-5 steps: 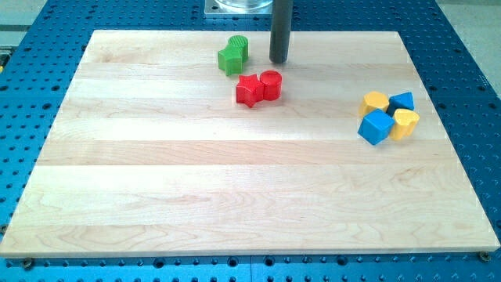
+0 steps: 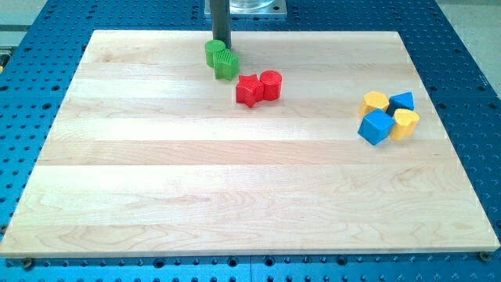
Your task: Move the green circle diagonally top left to the green star
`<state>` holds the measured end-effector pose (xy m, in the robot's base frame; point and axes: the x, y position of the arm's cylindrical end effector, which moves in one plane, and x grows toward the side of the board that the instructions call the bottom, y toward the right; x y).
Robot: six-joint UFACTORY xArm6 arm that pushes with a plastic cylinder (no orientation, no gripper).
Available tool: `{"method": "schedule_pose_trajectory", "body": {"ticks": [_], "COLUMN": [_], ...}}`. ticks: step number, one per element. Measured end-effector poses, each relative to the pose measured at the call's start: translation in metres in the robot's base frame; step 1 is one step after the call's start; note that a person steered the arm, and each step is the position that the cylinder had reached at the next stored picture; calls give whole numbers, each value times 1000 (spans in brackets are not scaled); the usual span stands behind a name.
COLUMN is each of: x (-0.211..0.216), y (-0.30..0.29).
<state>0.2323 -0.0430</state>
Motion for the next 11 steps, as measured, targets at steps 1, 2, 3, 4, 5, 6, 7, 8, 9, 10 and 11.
{"method": "schedule_pose_trajectory", "body": {"ticks": [1, 2, 3, 4, 5, 6, 7, 8, 9, 10, 11], "x": [6, 32, 58, 99, 101, 101, 101, 82, 57, 52, 52], "y": [52, 76, 71, 57, 37, 26, 26, 26, 26, 25, 25]}}
